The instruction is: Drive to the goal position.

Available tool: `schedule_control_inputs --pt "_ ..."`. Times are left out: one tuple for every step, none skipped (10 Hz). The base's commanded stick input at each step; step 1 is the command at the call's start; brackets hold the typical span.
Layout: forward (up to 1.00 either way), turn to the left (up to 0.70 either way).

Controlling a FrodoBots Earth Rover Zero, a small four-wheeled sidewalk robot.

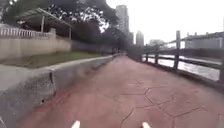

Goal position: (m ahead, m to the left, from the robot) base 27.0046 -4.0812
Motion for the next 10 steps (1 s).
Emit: schedule_control_inputs --pt "0.7 0.0" --pt "0.7 0.0" --pt "0.7 0.0" --pt "0.7 0.0" --pt "0.7 -0.05" --pt "0.7 -0.24" --pt "0.7 -0.27" --pt "0.7 -0.27" --pt "0.7 -0.27" --pt "0.7 -0.06"
